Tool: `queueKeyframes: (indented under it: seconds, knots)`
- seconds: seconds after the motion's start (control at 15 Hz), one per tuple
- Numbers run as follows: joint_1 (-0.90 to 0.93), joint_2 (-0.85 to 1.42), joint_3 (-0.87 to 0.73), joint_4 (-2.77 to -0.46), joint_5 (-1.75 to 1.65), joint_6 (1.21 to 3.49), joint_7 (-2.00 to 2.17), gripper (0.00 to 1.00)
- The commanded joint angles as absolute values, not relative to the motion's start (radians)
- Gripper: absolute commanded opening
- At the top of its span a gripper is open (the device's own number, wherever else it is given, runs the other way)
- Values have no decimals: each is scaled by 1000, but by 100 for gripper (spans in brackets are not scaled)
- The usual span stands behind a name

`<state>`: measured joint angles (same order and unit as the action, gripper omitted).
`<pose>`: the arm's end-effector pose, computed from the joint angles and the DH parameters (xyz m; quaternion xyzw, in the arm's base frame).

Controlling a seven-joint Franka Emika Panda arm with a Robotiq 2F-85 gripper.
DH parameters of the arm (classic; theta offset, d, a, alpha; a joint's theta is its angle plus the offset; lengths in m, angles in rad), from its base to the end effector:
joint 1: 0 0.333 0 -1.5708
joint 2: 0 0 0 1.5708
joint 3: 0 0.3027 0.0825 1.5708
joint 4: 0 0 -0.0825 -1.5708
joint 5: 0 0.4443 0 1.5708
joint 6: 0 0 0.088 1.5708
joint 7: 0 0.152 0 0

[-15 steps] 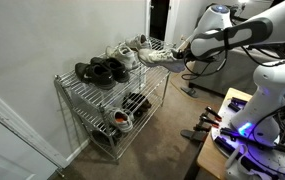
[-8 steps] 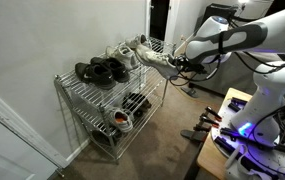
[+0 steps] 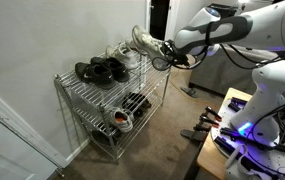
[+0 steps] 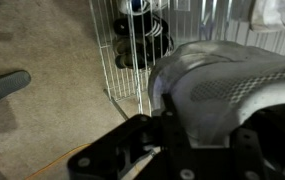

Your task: Take the white shoe on the second shelf and put on the top shelf

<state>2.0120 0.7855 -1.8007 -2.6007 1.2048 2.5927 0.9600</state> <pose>0.5033 0.0105 0.2740 -0.6559 0.7125 -0.2042 0.1433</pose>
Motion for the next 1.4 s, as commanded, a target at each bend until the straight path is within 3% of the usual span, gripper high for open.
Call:
queueKeyframes:
  seconds: [0.0,0.27,0.6,1.33]
  knots:
    - [1755,780,-1702,-2423,1146,2592,1065,5]
    - [1480,784,-1490,-2252,1053,2607,1149,5]
    - [1392,719,-1319,-2195,955,2740,1111,5]
    - [1221,643,-1190,-2122,646,2748,1229,5]
